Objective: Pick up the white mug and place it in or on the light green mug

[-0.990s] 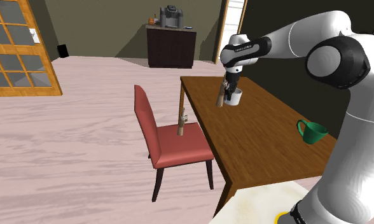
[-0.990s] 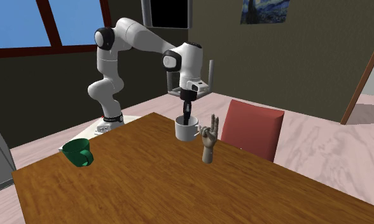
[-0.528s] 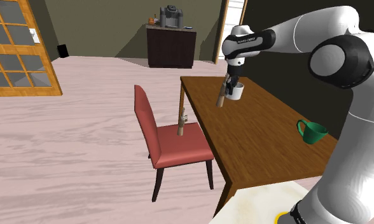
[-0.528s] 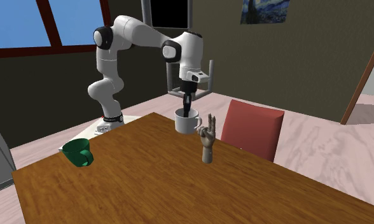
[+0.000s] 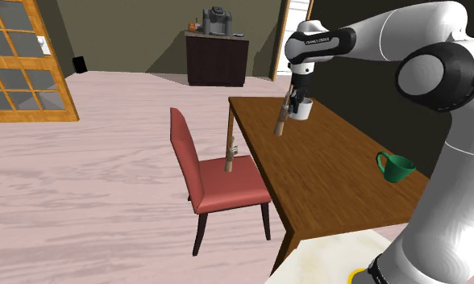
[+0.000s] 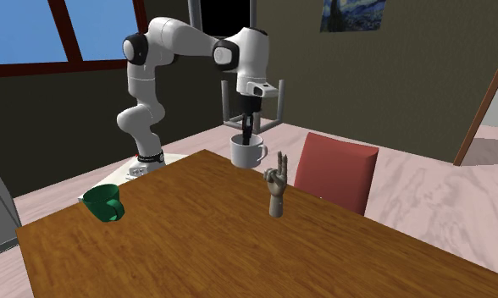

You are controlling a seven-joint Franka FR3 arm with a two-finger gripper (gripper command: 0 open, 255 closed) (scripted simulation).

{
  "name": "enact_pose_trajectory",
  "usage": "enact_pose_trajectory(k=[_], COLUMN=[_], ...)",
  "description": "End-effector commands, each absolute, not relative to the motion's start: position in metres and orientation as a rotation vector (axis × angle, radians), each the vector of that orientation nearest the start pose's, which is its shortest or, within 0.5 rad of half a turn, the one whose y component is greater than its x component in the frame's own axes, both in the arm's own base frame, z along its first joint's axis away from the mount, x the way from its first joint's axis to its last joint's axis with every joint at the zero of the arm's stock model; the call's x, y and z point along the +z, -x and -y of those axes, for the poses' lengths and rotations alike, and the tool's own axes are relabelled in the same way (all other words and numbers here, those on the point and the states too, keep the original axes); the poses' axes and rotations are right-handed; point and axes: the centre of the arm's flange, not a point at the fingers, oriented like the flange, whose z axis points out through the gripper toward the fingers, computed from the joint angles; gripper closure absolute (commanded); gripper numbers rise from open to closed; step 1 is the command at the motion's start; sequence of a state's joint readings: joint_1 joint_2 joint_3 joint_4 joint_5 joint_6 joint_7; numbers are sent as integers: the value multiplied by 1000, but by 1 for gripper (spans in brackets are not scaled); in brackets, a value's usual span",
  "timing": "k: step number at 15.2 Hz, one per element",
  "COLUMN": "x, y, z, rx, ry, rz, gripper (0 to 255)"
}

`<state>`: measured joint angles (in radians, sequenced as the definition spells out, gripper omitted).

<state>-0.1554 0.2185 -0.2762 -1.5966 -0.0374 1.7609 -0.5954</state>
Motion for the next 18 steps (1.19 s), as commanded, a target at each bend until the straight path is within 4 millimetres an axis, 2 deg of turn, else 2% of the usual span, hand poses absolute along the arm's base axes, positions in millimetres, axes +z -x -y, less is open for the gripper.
enact_pose_trajectory(k=[1, 18], x=[507, 513], y=[-551, -343], z=[258, 343], rx=[140, 140], ry=[3187, 3187], rz=[282, 282], gripper=[255, 255])
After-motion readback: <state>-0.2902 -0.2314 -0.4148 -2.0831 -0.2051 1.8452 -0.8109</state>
